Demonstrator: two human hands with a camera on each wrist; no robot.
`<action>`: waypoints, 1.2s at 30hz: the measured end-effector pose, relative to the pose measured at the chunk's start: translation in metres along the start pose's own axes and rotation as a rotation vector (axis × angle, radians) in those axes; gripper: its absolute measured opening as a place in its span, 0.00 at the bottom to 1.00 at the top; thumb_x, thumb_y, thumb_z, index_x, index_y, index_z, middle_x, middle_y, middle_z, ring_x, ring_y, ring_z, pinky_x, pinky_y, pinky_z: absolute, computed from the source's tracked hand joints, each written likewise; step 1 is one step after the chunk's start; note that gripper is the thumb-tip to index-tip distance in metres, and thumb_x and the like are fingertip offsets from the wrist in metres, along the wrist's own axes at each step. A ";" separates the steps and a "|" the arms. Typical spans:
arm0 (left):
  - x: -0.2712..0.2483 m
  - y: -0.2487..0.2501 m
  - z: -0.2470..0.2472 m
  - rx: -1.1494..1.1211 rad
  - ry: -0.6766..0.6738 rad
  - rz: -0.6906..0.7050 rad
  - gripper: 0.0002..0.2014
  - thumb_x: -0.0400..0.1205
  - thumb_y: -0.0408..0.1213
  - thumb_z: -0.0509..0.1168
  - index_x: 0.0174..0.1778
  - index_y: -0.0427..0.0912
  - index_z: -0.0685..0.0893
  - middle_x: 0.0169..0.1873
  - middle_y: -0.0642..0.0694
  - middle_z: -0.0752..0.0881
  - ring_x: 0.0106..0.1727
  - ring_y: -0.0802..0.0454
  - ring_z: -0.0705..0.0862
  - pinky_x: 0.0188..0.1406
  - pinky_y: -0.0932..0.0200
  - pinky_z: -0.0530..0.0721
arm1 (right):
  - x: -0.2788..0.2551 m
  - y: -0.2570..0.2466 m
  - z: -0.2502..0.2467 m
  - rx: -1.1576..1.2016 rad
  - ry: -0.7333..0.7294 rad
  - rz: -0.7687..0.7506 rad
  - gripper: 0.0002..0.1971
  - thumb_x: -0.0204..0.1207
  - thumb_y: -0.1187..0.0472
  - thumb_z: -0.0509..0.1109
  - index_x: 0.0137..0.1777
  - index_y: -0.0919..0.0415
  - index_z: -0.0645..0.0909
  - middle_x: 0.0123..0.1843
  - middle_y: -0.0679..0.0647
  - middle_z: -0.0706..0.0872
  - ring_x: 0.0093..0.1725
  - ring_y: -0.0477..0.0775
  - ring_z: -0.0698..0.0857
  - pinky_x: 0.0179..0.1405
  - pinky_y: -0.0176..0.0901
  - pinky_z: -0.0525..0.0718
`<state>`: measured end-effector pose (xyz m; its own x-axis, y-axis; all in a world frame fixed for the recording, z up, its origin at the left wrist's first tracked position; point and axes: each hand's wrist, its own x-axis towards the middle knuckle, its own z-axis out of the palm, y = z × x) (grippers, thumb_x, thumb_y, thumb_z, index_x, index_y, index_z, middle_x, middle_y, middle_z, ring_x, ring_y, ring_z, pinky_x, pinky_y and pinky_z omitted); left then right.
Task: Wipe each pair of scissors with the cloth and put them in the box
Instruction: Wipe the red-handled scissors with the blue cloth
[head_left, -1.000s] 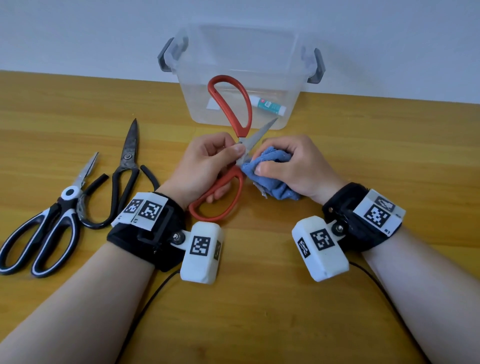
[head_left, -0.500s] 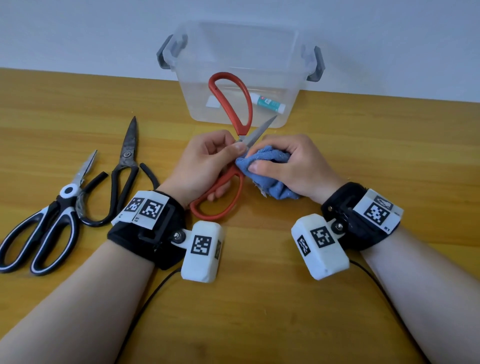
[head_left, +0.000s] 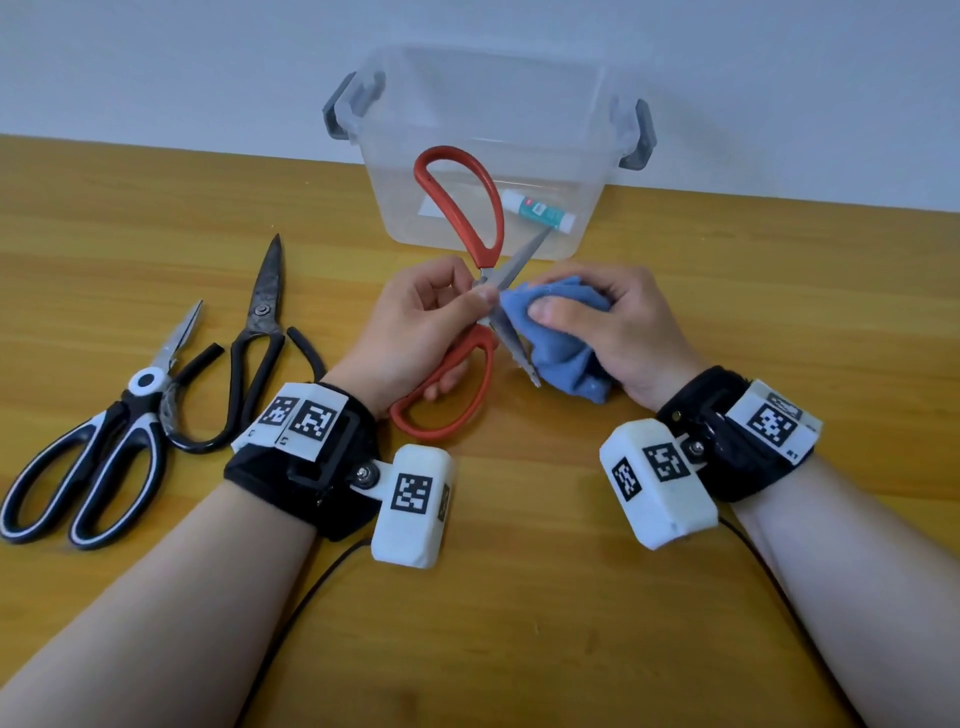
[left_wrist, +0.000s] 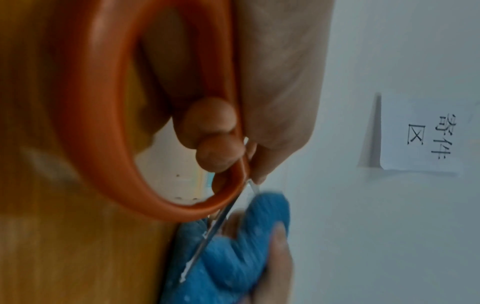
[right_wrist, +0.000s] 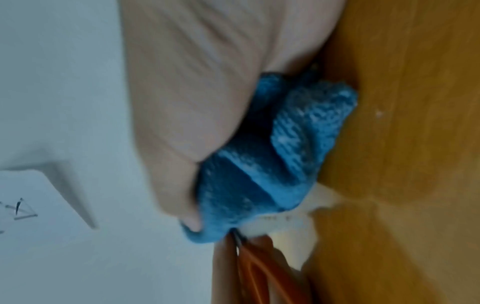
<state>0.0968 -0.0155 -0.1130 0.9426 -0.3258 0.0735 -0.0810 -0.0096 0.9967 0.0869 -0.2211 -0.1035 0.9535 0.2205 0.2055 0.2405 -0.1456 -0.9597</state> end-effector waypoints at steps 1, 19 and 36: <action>0.000 0.001 0.001 0.019 -0.002 -0.005 0.15 0.92 0.34 0.62 0.42 0.29 0.71 0.15 0.36 0.71 0.07 0.48 0.68 0.09 0.68 0.62 | 0.000 0.000 0.004 -0.091 -0.029 -0.058 0.06 0.76 0.62 0.79 0.45 0.49 0.91 0.41 0.51 0.90 0.41 0.52 0.88 0.41 0.46 0.84; 0.001 0.001 -0.005 -0.102 0.114 -0.070 0.13 0.92 0.36 0.62 0.41 0.38 0.74 0.30 0.35 0.88 0.10 0.52 0.70 0.08 0.67 0.62 | 0.001 -0.003 -0.010 0.122 0.023 0.167 0.12 0.63 0.63 0.69 0.26 0.59 0.67 0.27 0.65 0.65 0.26 0.65 0.64 0.18 0.54 0.67; -0.040 0.056 0.008 -0.134 0.310 -0.128 0.22 0.91 0.46 0.62 0.41 0.29 0.84 0.14 0.44 0.75 0.11 0.53 0.68 0.11 0.64 0.63 | -0.008 -0.033 0.008 0.590 0.447 0.702 0.20 0.81 0.43 0.73 0.57 0.60 0.87 0.32 0.53 0.84 0.28 0.52 0.85 0.26 0.39 0.82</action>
<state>0.0518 -0.0110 -0.0600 0.9975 -0.0275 -0.0653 0.0677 0.0994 0.9927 0.0695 -0.2107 -0.0750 0.8544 -0.1297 -0.5032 -0.4116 0.4223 -0.8076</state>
